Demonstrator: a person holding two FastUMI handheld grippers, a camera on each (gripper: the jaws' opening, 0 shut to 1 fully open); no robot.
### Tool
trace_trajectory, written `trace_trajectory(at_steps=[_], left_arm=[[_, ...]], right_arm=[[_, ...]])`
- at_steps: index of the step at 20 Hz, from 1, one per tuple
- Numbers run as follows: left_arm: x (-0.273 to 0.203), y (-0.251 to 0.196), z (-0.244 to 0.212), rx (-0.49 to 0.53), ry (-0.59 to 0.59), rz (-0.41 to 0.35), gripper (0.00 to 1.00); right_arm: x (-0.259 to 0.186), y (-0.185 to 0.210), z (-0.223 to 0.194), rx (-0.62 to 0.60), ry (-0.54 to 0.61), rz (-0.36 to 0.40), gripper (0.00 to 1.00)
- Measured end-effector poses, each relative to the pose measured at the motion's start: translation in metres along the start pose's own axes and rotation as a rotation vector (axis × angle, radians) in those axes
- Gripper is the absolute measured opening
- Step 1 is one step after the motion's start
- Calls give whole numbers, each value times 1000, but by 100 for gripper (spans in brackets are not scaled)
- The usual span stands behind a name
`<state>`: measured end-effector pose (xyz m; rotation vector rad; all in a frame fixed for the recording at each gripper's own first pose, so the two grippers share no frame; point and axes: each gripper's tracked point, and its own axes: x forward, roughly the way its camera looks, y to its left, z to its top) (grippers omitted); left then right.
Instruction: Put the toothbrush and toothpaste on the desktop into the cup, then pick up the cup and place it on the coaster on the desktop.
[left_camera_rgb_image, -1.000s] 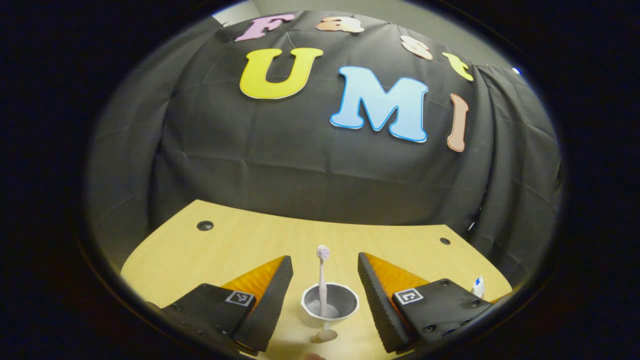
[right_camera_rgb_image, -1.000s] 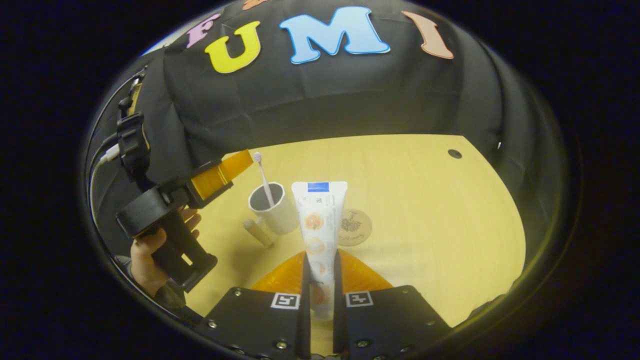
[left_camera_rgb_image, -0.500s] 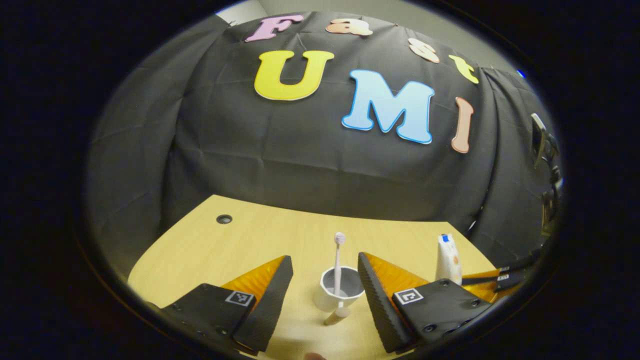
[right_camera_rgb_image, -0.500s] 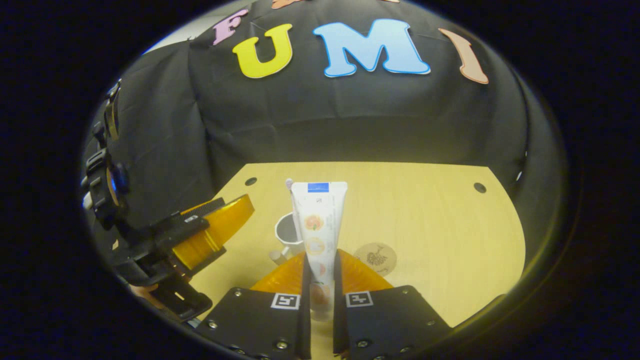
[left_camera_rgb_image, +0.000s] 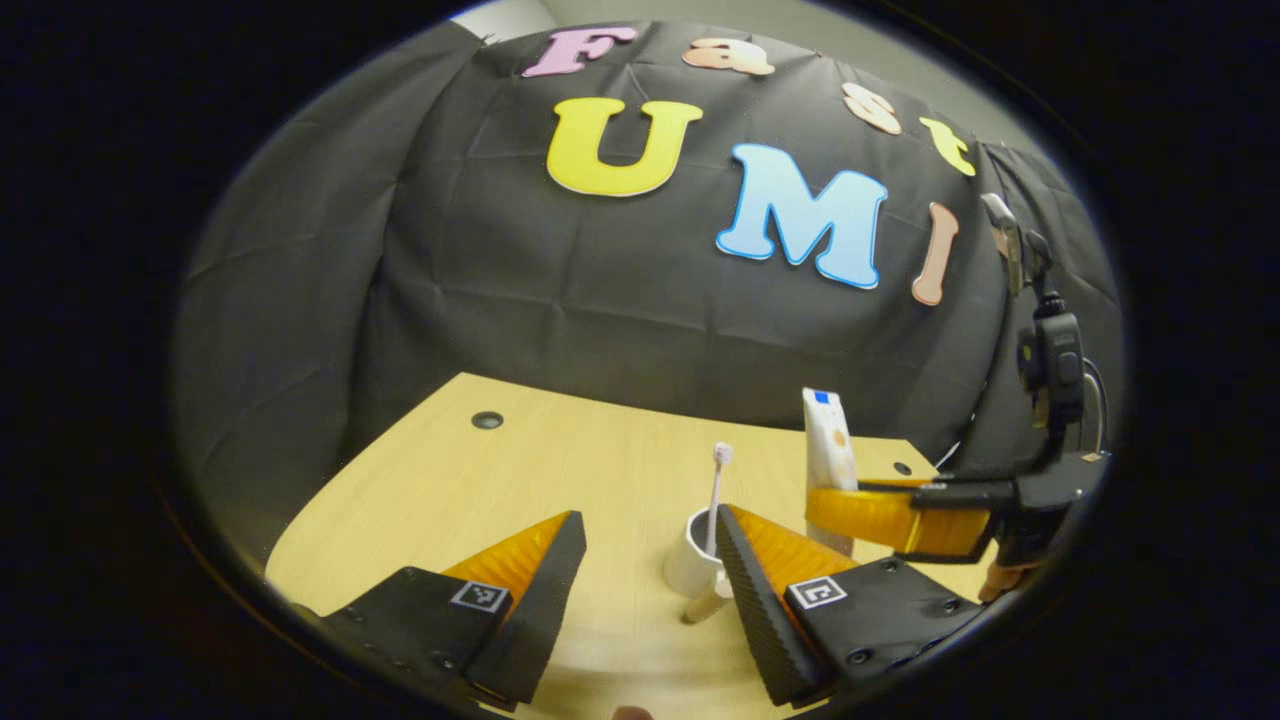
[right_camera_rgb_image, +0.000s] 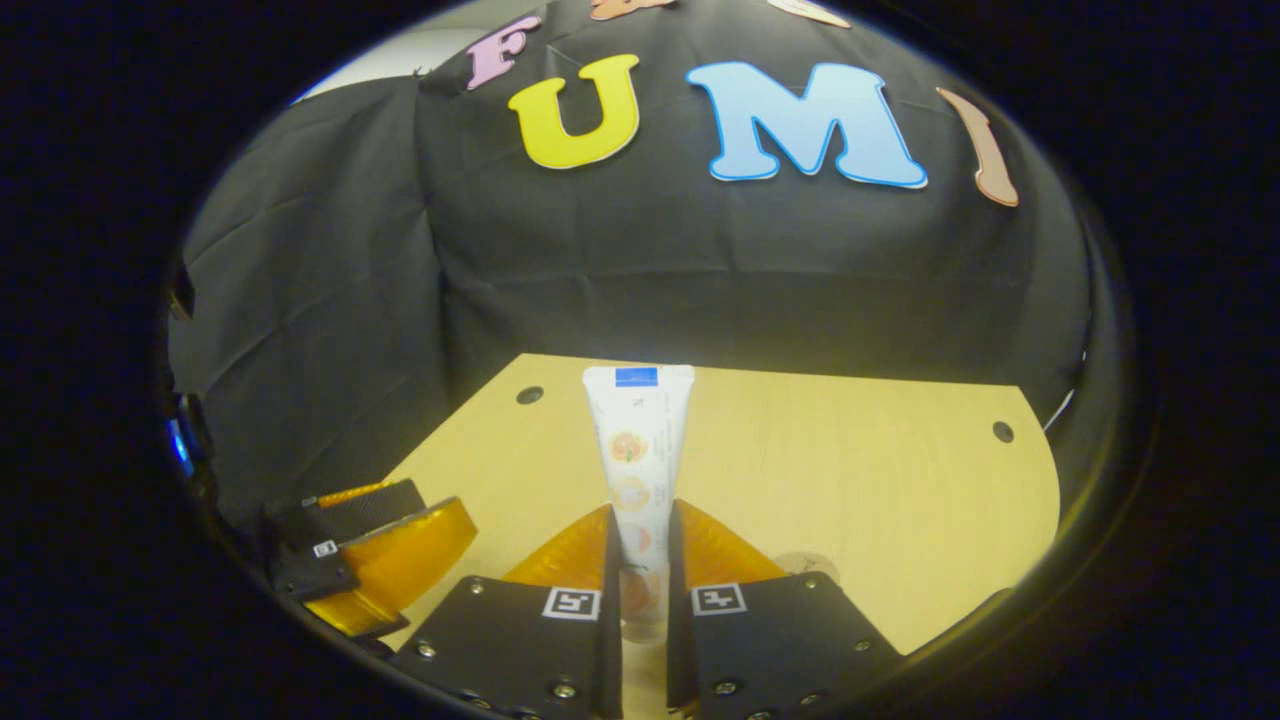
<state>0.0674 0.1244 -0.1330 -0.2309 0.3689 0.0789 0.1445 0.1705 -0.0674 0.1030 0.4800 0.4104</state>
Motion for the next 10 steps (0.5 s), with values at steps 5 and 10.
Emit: trace_trajectory(at_steps=[5, 10], left_arm=[[-8, 14, -18, -59, 46, 18, 86], [-19, 24, -35, -105, 83, 42, 86]], right_arm=[[26, 11, 28, -12, -109, 29, 18], [52, 14, 32, -5, -140, 46, 18]])
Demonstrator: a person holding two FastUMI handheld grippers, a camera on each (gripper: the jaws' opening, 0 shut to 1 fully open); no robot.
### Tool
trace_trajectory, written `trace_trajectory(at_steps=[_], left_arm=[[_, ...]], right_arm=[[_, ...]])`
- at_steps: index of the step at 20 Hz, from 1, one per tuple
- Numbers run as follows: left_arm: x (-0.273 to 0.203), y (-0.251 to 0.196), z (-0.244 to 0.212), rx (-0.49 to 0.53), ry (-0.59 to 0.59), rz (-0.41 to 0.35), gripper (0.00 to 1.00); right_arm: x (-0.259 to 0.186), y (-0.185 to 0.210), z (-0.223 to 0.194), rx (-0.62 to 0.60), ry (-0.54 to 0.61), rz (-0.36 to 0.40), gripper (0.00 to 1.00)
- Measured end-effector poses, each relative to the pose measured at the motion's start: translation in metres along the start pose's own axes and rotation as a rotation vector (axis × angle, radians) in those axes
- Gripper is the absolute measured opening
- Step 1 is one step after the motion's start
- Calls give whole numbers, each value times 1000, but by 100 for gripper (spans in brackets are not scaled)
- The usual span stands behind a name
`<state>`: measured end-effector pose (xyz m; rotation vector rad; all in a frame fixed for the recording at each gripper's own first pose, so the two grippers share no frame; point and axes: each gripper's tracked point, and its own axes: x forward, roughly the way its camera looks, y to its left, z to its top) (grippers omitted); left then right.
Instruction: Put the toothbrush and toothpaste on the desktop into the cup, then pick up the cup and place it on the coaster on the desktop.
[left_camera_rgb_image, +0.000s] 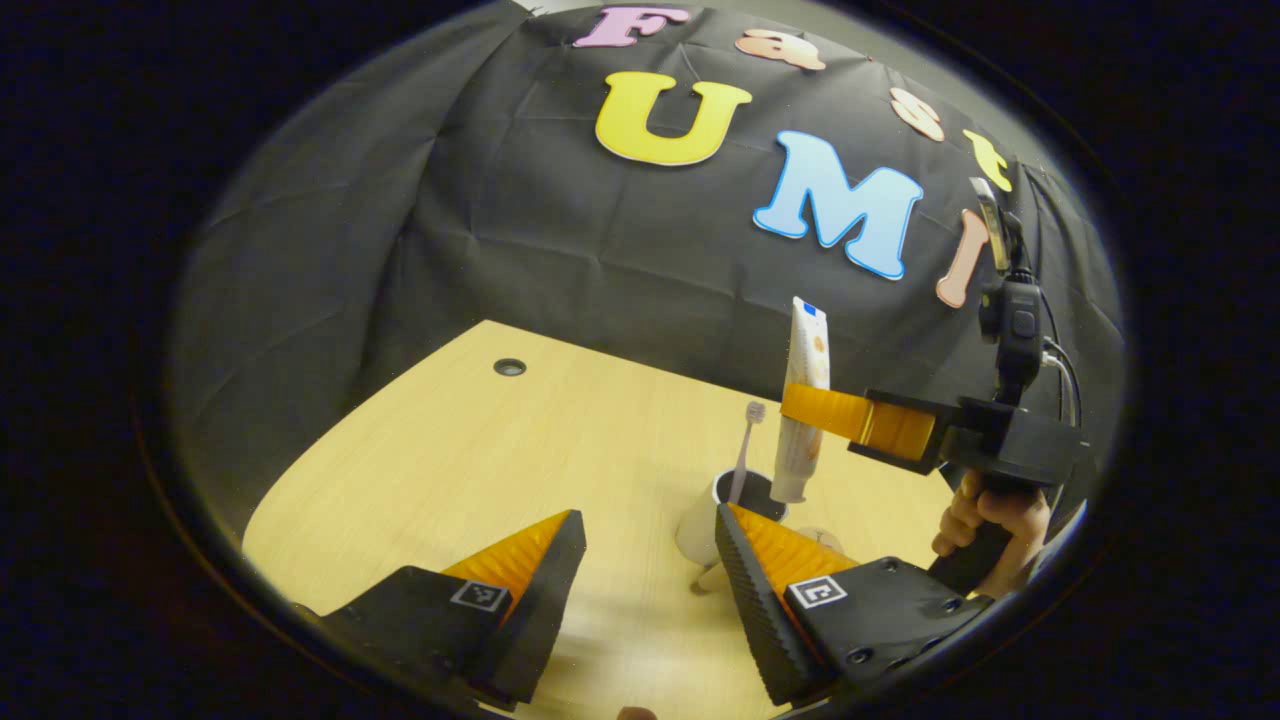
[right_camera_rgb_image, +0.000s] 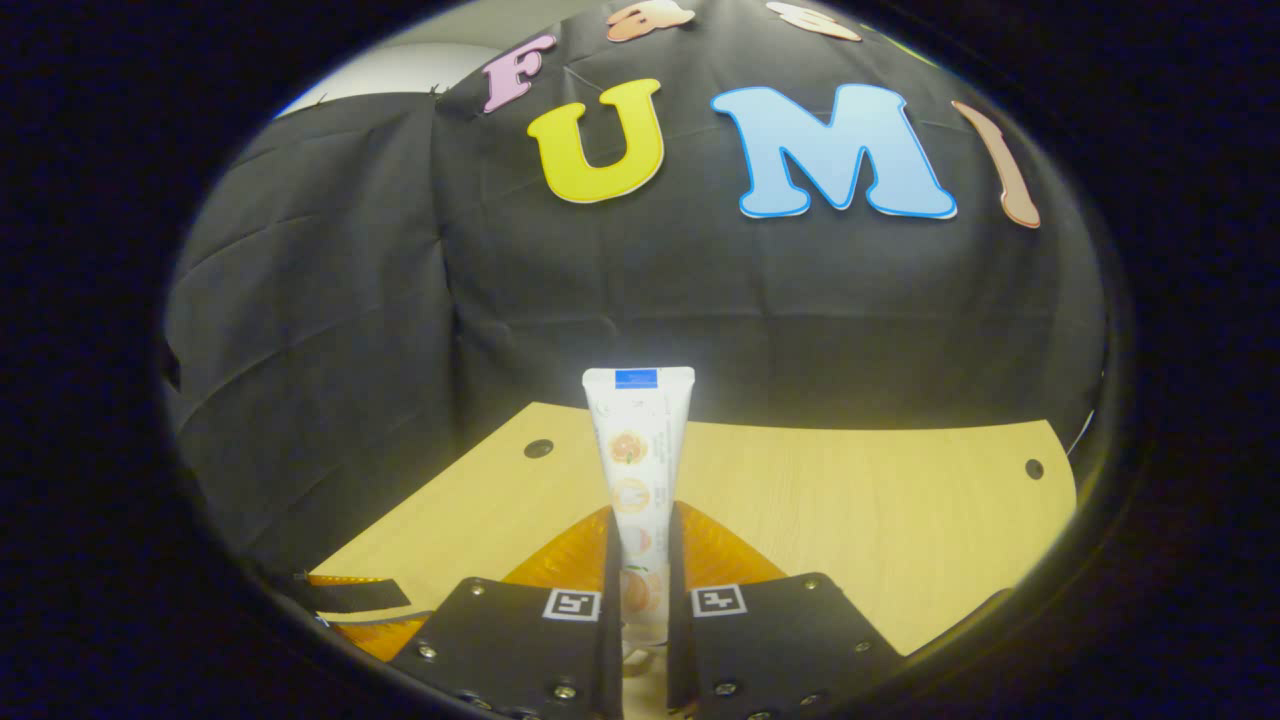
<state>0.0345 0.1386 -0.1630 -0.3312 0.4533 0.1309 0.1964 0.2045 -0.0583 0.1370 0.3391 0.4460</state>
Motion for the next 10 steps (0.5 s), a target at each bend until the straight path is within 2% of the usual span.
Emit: trace_trajectory(at_steps=[7, 10], left_arm=[[-3, 7, -5, -18, 32, 25, 86], [-3, 6, -10, -22, 47, 25, 86]], right_arm=[[20, -3, -23, -79, 31, -49, 18], [23, -3, -28, -89, 40, -60, 23]])
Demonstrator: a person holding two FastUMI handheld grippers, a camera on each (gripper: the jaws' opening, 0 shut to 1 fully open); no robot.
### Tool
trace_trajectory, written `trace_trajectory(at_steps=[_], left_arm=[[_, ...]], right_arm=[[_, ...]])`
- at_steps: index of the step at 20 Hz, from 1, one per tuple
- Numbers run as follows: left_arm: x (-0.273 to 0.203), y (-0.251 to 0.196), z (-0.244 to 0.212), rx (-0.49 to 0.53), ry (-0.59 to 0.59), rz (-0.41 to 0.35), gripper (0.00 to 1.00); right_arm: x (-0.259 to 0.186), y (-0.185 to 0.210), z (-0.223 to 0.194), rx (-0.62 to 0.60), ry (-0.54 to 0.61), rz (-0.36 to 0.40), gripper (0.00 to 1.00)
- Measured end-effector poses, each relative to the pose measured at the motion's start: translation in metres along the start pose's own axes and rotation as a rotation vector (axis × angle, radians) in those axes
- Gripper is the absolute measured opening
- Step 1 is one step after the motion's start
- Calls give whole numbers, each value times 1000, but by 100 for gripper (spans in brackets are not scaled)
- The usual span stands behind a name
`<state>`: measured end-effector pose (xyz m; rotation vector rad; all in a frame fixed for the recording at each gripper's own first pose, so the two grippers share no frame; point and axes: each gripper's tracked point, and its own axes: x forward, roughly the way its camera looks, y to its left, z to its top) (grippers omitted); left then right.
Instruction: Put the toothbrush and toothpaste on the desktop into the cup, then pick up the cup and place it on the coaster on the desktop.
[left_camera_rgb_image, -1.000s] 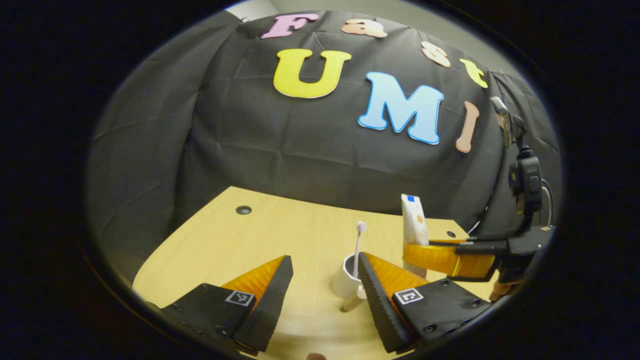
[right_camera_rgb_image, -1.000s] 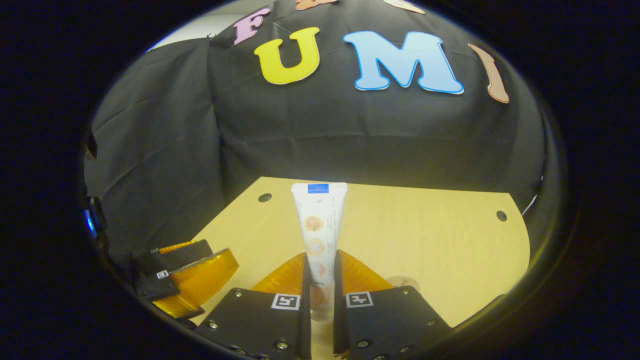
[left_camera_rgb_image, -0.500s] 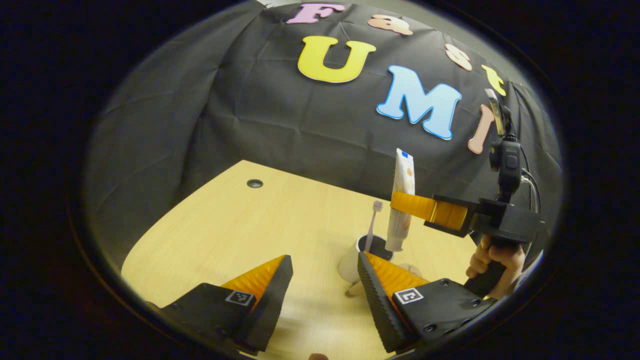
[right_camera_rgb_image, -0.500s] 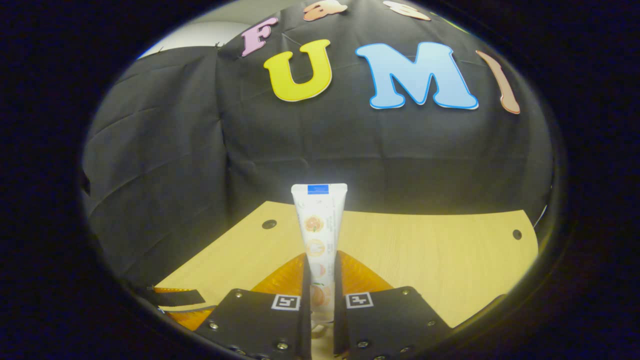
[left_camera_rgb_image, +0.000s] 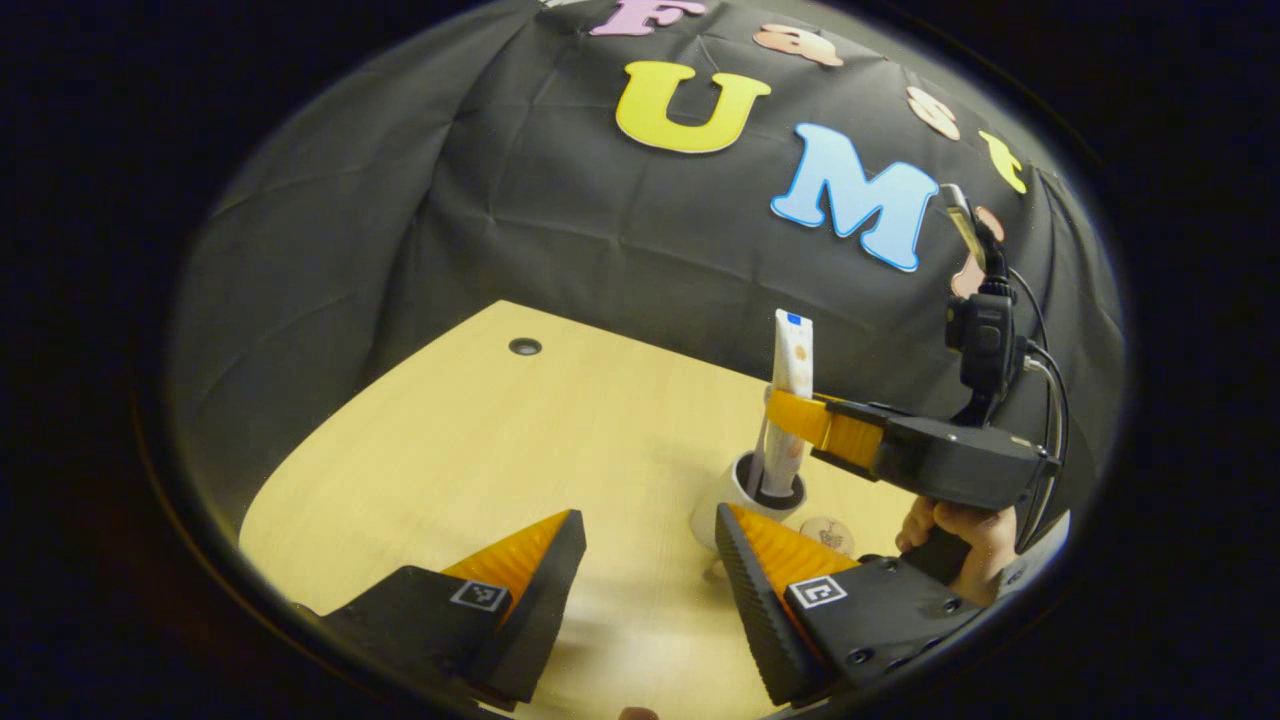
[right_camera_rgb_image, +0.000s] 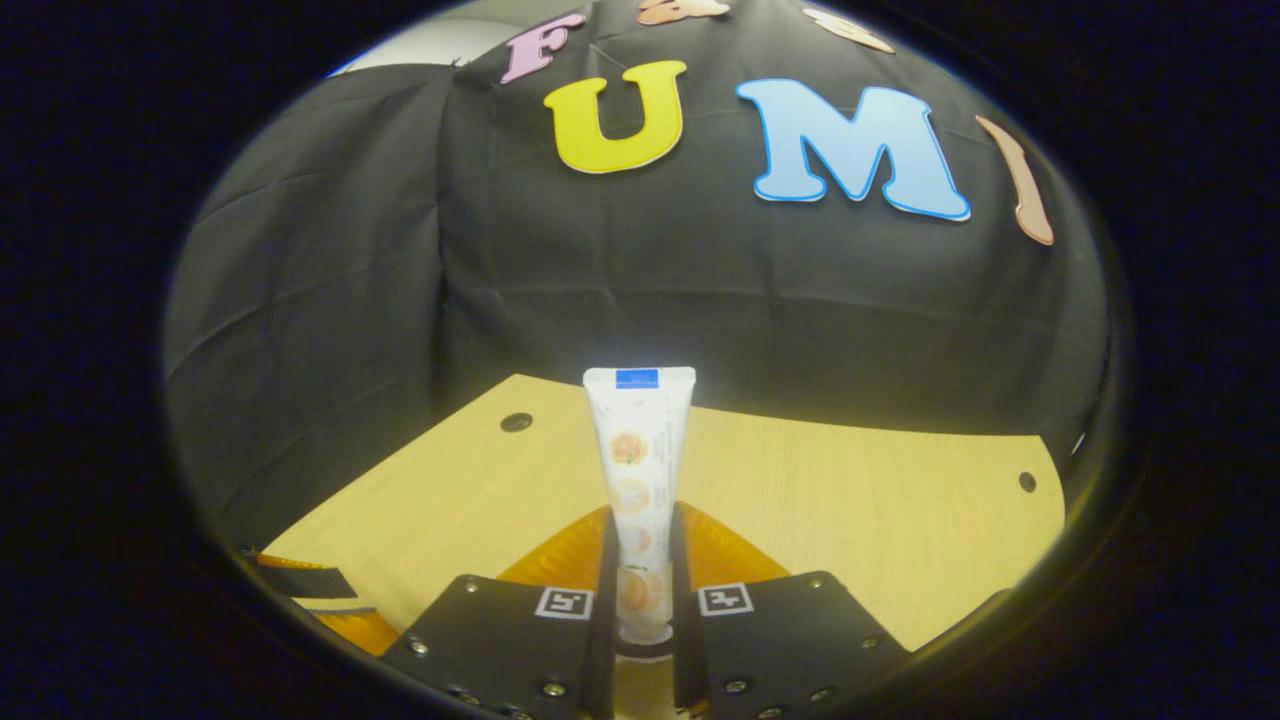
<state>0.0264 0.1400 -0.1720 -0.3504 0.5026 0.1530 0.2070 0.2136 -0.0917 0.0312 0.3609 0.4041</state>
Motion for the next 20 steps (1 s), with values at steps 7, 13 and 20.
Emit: trace_trajectory(at_steps=[7, 13, 20], left_arm=[[-7, -8, -4, -6, 9, -8, 86], [-14, -14, -5, -7, 13, -15, 86], [-4, -37, -4, 41, 42, -61, 86]], right_arm=[[-14, 3, -13, -2, 44, 9, 40], [-35, -2, 2, -10, -13, -23, 47], [-81, -26, 27, 41, -103, -68, 48]])
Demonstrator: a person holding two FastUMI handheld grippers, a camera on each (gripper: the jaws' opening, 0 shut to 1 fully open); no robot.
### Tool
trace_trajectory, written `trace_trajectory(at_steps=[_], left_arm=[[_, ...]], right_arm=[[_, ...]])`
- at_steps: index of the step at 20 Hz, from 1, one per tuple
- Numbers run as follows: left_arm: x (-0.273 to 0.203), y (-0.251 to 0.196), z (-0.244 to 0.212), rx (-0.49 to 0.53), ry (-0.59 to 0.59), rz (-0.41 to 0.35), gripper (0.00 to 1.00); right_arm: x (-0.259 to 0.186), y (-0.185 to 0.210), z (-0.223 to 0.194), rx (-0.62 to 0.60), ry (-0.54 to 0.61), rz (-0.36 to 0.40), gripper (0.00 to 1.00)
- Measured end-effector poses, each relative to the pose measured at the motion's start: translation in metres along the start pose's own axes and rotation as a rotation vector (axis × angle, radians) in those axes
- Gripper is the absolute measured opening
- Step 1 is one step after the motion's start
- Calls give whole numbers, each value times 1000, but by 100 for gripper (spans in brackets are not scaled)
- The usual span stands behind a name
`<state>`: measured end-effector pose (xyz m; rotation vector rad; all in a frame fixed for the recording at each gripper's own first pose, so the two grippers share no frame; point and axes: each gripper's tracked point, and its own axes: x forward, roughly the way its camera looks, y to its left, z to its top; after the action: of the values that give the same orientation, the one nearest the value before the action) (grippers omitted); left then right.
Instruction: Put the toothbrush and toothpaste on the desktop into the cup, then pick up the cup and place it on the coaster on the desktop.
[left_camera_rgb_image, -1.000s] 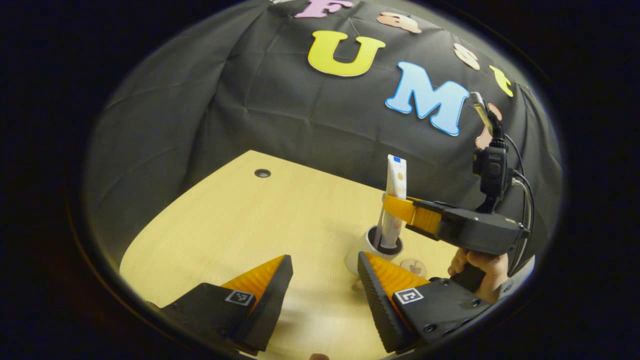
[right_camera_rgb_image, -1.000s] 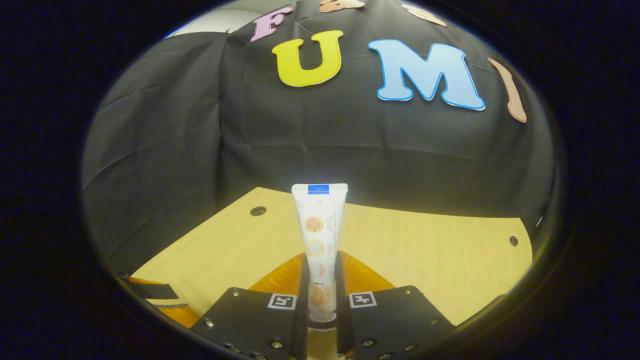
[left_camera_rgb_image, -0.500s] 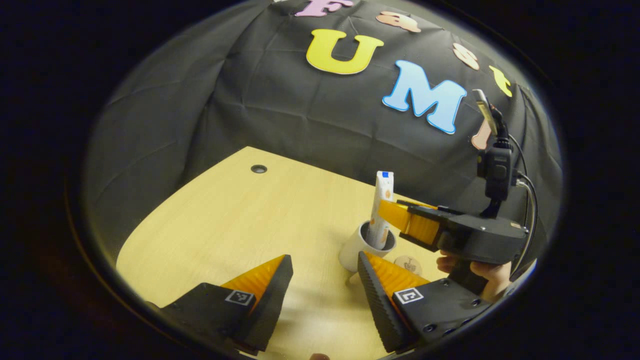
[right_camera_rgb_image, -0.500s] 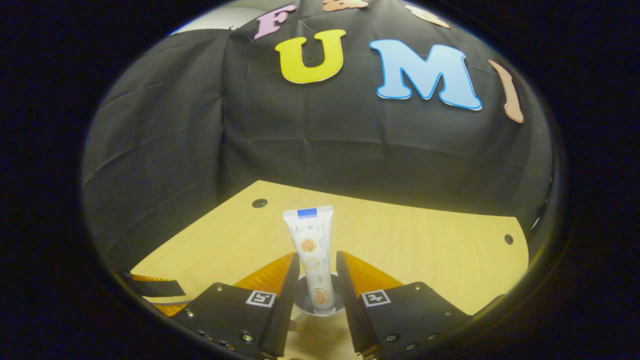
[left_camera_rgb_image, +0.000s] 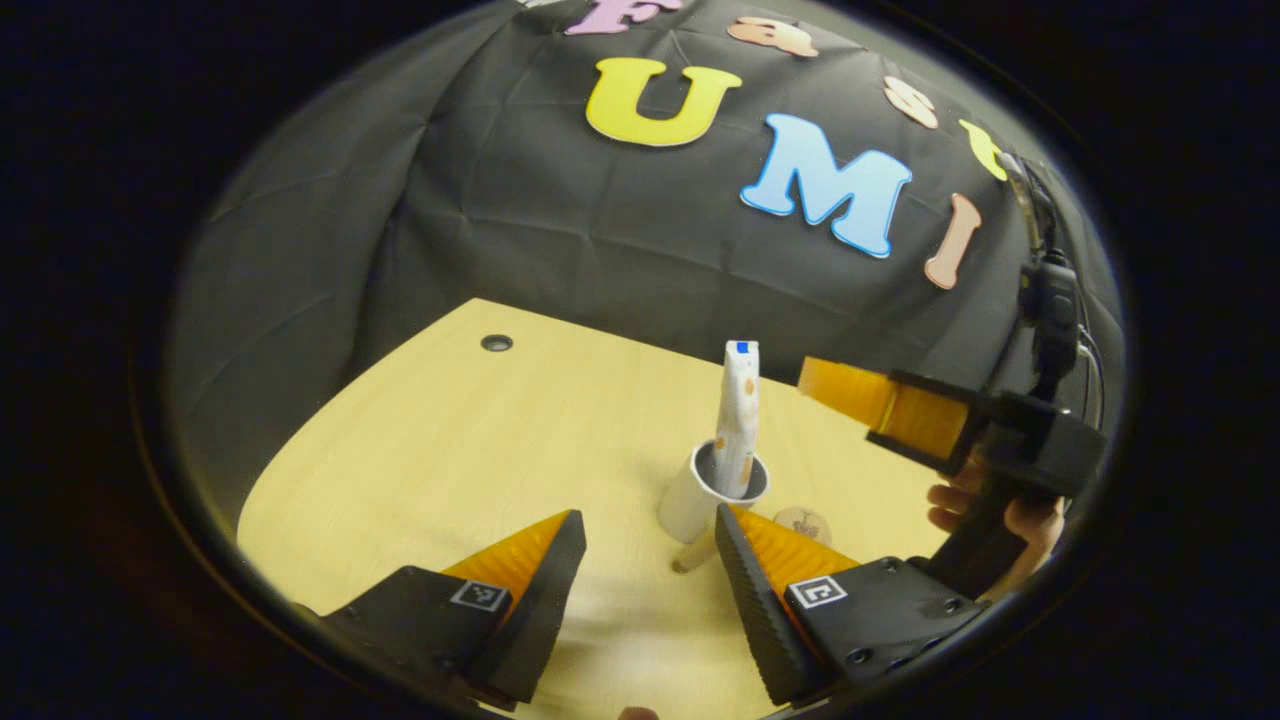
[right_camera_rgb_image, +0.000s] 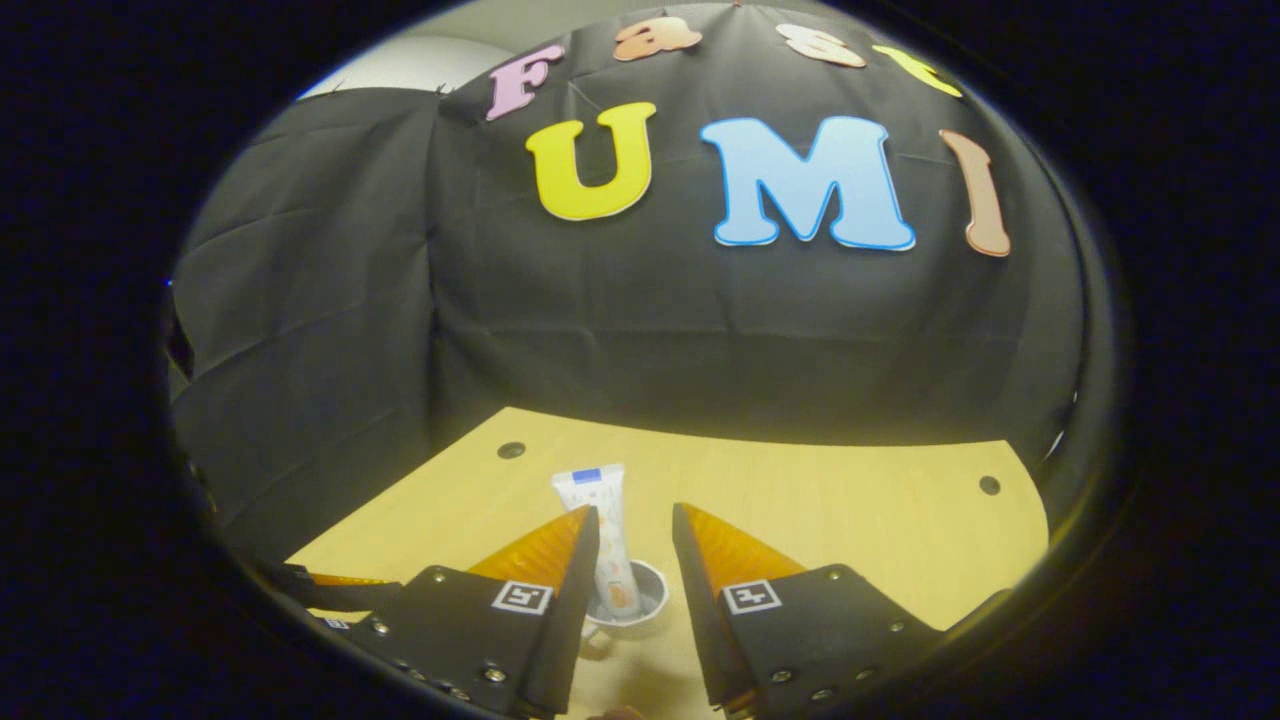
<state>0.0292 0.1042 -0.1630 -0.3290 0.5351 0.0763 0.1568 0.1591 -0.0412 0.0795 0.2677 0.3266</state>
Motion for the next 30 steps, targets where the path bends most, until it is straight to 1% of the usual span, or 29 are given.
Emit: trace_trajectory(at_steps=[1, 2, 3, 4, 5, 6, 7, 9, 10, 11, 15, 16, 17, 21, 22, 23, 25, 26, 28, 30], left_arm=[[3, -4, -1, 1, 10, -9, 86], [8, -8, -2, 5, 23, -20, 87], [12, -12, -2, 12, 35, -26, 87], [17, -16, -3, 20, 46, -32, 86], [20, -21, -4, 28, 56, -40, 86], [23, -25, -3, 37, 69, -48, 86], [26, -30, -5, 45, 84, -57, 86], [33, -40, -9, 64, 119, -80, 87], [39, -44, -10, 74, 137, -87, 87], [44, -48, -13, 83, 152, -93, 86], [63, -55, -27, 107, 260, -106, 86], [67, -55, -33, 115, 295, -100, 86], [74, -54, -37, 124, 326, -92, 87], [98, -50, -56, 170, 422, -61, 87], [101, -49, -61, 177, 442, -57, 86], [104, -47, -63, 183, 459, -50, 86], [113, -46, -70, 193, 493, -37, 86], [117, -45, -72, 195, 507, -32, 86], [121, -40, -77, 204, 536, -15, 86], [124, -37, -80, 208, 562, -5, 86]], right_arm=[[-6, -7, 0, 3, -2, -13, 48], [-13, -14, 0, 5, -3, -24, 50], [-19, -22, -1, 6, -3, -37, 47], [-25, -29, -3, 8, 0, -51, 50], [-30, -36, -5, 11, 3, -63, 50], [-35, -44, -8, 16, 7, -74, 48], [-39, -51, -11, 21, 12, -87, 50], [-47, -64, -17, 39, 24, -111, 50], [-52, -70, -20, 51, 29, -121, 47], [-55, -77, -25, 62, 36, -131, 47], [-63, -100, -39, 108, 72, -164, 48], [-65, -106, -43, 118, 82, -171, 50], [-65, -113, -47, 128, 91, -181, 47], [-64, -133, -61, 174, 132, -200, 47], [-63, -139, -64, 181, 142, -207, 50], [-63, -145, -68, 185, 150, -214, 47], [-61, -155, -74, 198, 168, -227, 47], [-59, -159, -77, 207, 178, -232, 45], [-57, -167, -83, 222, 193, -242, 50], [-51, -174, -89, 230, 208, -248, 50]])
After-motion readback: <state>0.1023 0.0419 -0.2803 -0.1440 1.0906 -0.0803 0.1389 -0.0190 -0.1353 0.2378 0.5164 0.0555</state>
